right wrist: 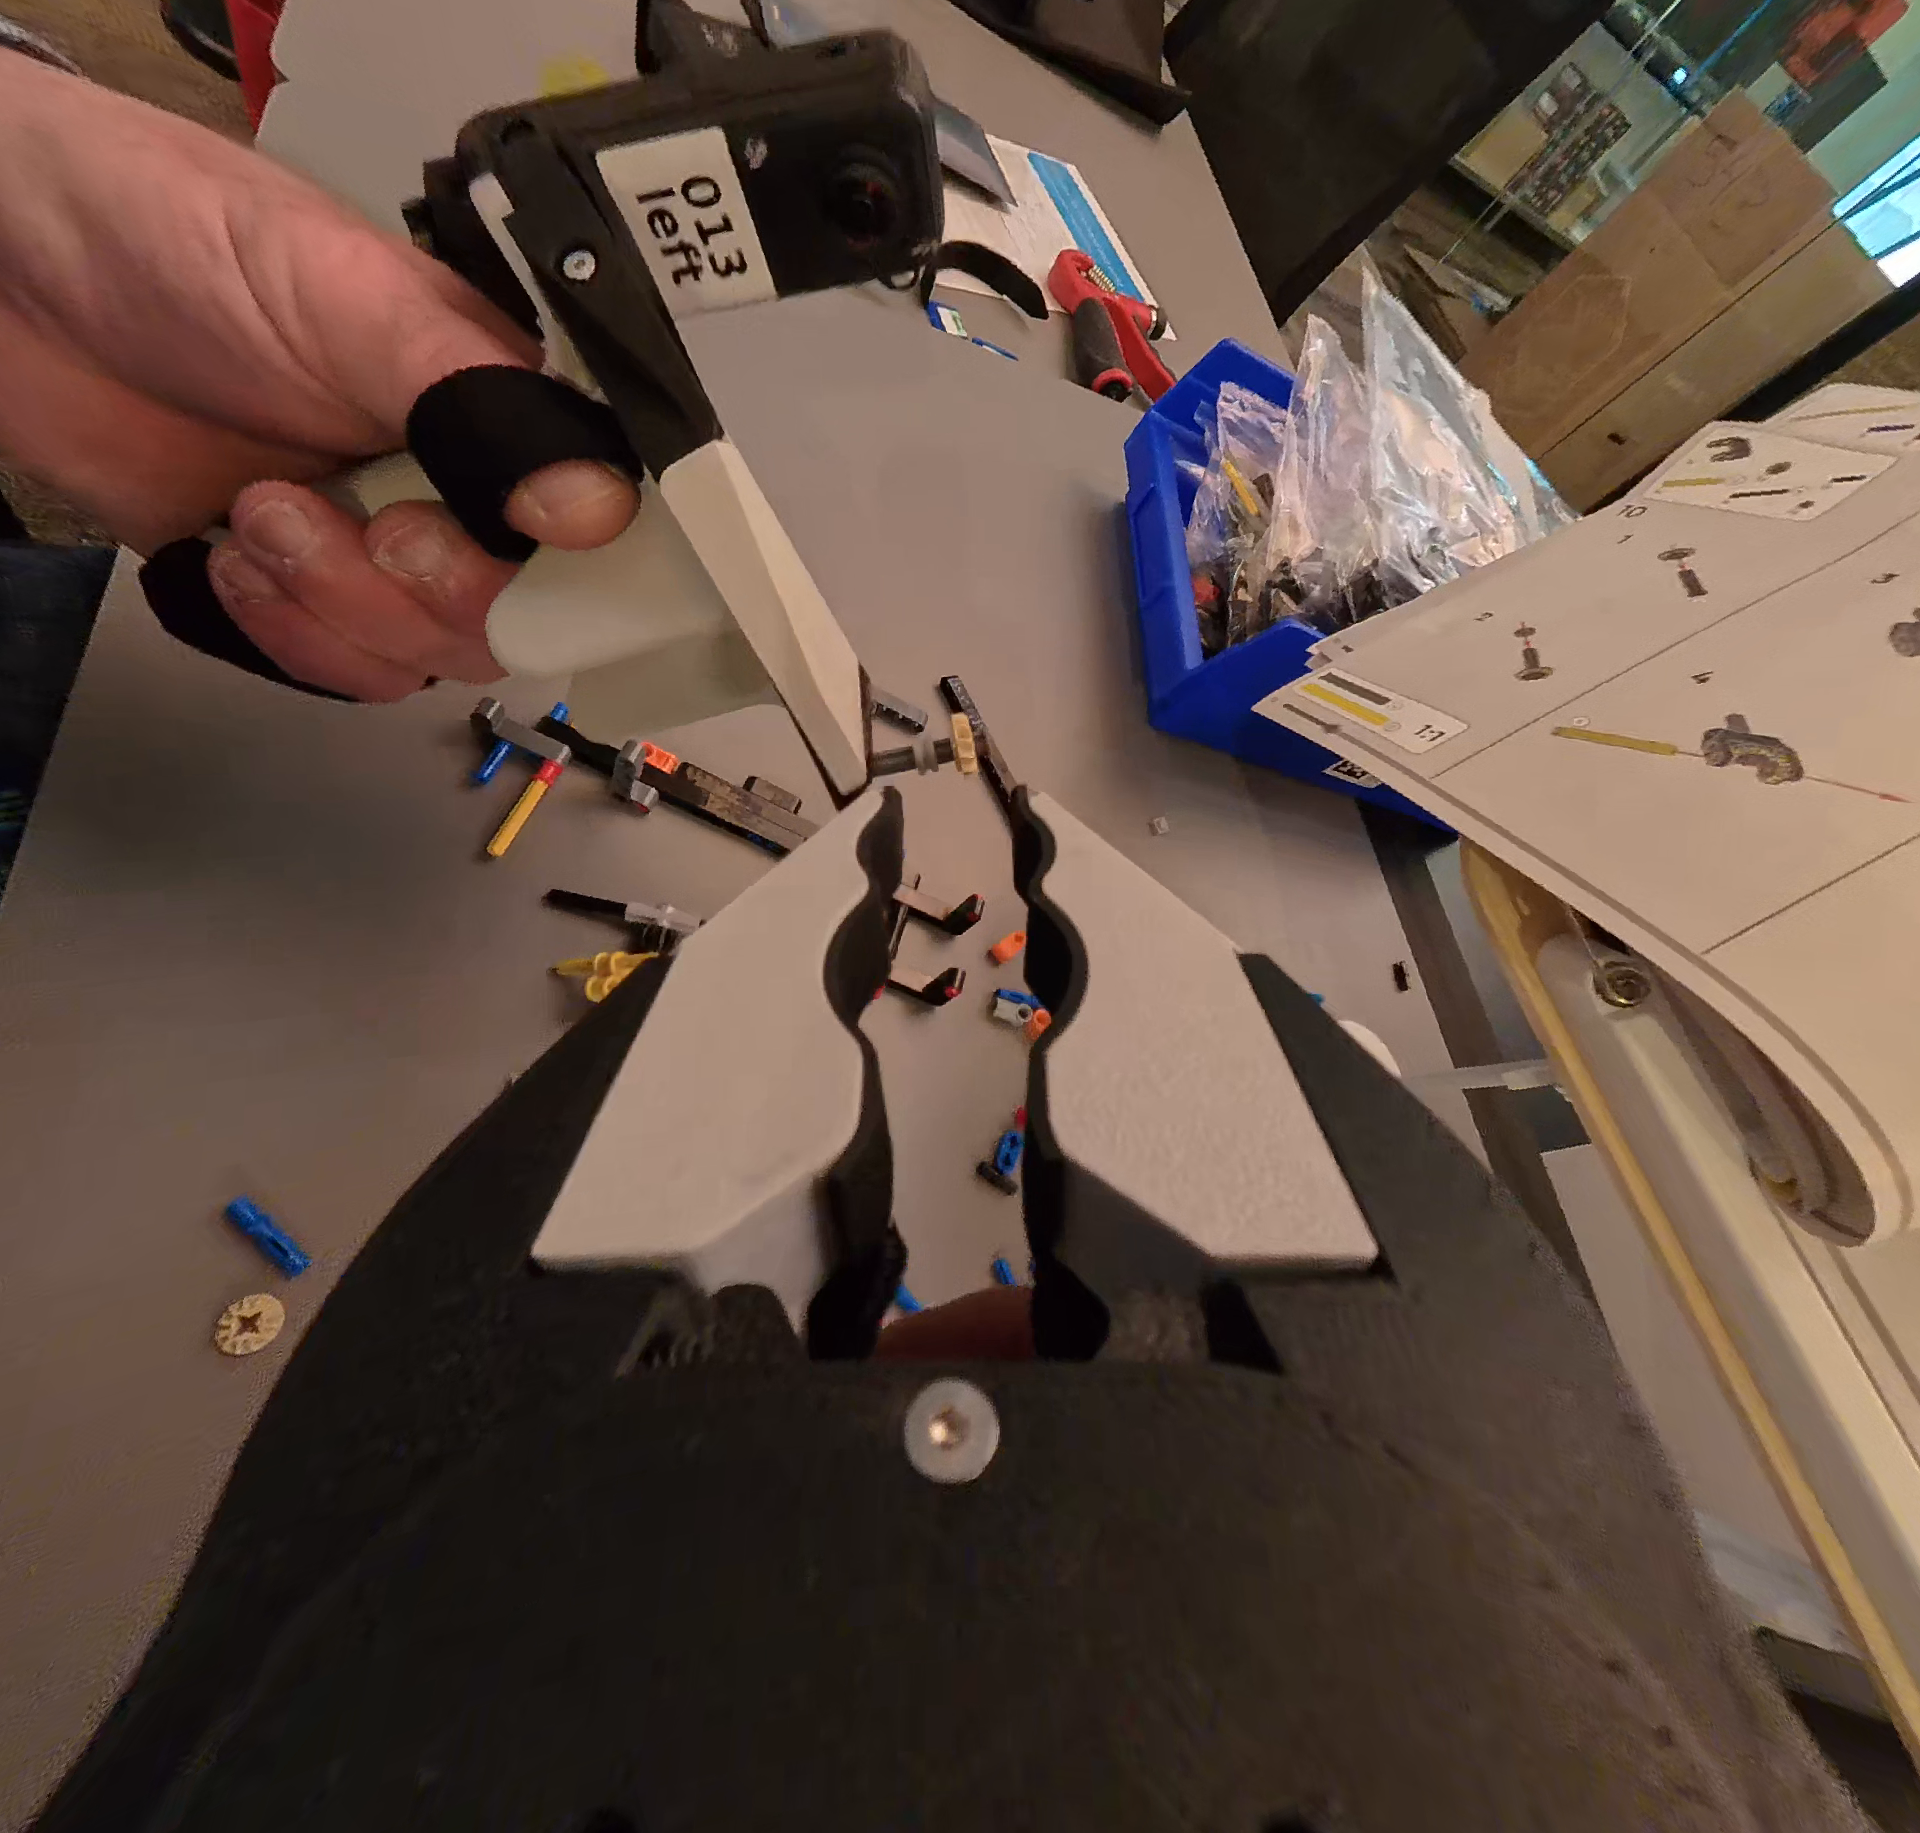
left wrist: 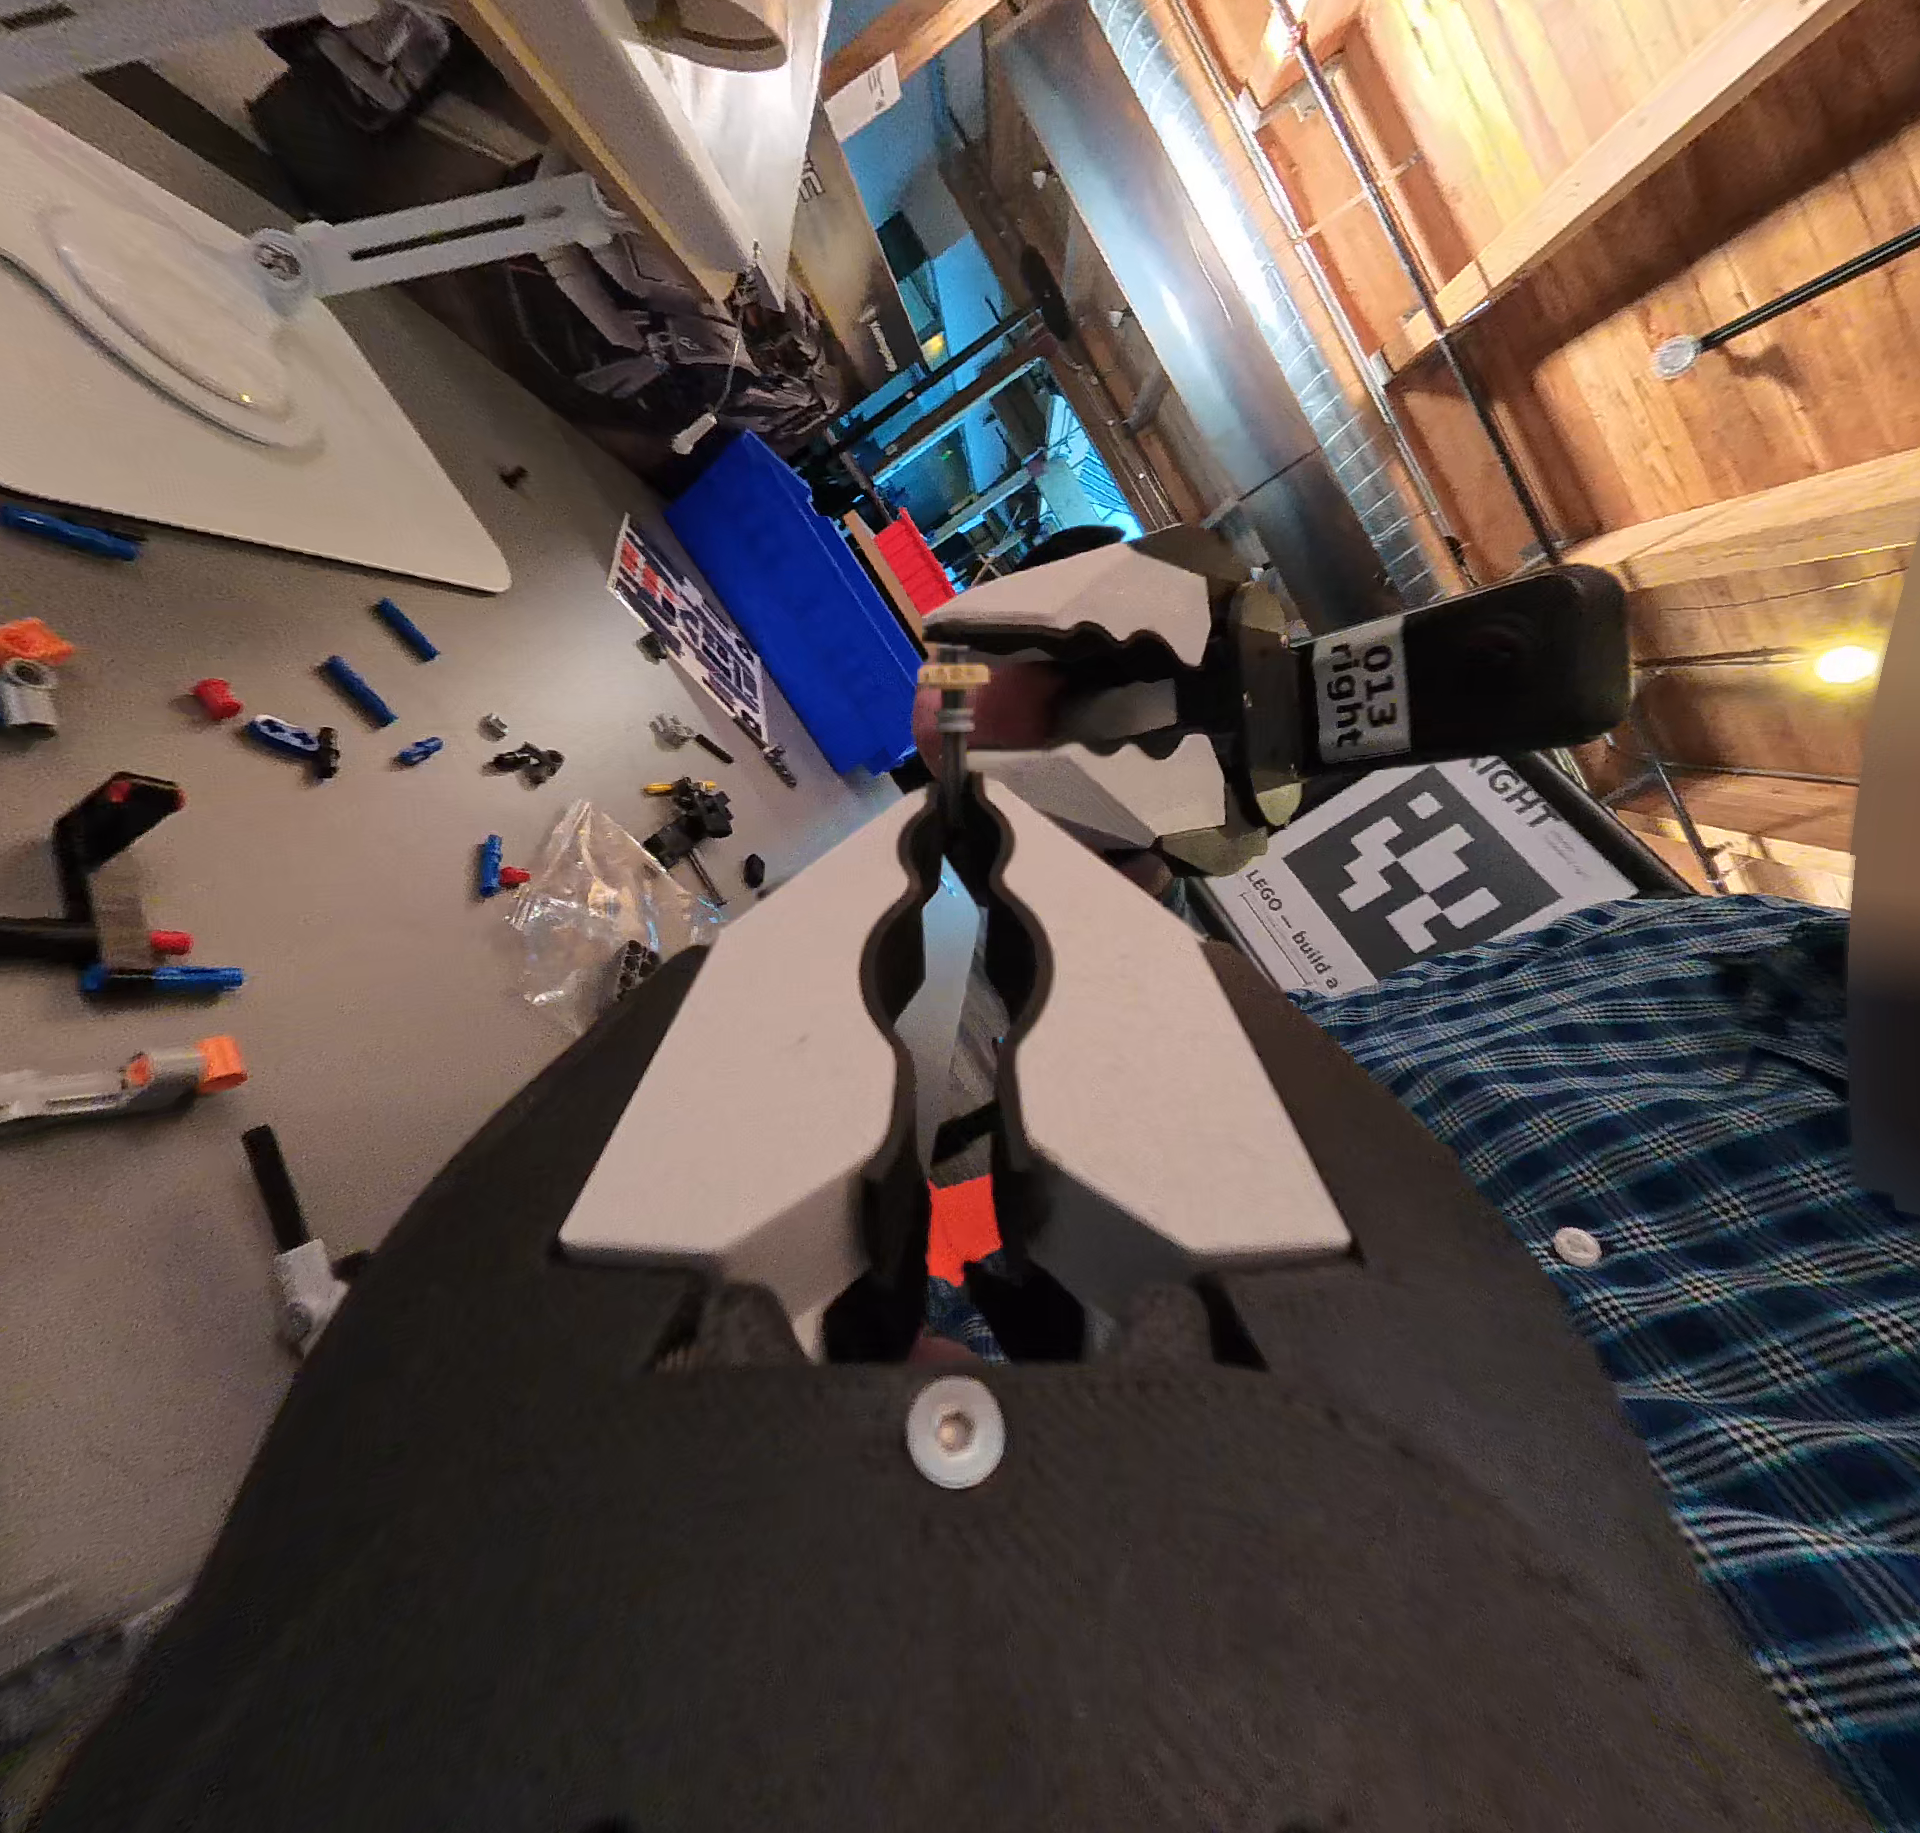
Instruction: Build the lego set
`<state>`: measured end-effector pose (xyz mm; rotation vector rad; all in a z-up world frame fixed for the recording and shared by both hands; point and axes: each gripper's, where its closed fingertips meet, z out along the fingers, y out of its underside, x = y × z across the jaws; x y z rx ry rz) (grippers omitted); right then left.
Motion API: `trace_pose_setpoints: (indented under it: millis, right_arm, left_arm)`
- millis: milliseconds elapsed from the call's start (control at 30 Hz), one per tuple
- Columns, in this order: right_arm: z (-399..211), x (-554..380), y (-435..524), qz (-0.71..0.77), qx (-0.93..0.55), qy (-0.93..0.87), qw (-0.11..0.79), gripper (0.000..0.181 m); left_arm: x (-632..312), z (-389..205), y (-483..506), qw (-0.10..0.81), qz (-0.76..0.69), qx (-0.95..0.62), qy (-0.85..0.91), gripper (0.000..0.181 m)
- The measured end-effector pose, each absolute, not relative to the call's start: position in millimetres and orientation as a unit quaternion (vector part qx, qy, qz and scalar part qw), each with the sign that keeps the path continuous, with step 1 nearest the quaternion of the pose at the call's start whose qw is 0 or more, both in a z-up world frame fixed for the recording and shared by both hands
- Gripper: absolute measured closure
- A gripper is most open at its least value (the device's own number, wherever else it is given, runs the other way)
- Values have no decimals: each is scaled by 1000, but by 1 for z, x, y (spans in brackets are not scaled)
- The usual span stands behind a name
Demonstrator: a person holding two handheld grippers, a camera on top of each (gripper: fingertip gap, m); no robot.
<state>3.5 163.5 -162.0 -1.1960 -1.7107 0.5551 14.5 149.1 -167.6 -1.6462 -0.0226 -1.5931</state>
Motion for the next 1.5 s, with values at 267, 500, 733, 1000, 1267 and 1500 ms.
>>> trace_pose_setpoints:
  millis: [267,500,733,1000,1267,1500]
  right_arm:
    - [-164,3,160,208,-458,-734,455,171]
    - [-164,8,158,216,-442,-753,437,161]
    - [-174,10,152,186,-397,-802,405,159]
    - [-192,19,143,108,-329,-871,348,168]
    - [-199,22,144,99,-346,-873,330,172]
    - [-199,23,145,116,-365,-865,324,174]
  left_arm:
    - [22,-166,145,398,-642,-656,11,181]
    - [21,-172,145,391,-627,-673,18,180]
    - [33,-179,136,356,-629,-689,47,180]
    - [43,-195,129,317,-612,-721,70,180]
    - [45,-202,128,308,-602,-732,77,180]
    - [45,-200,128,312,-598,-733,82,180]
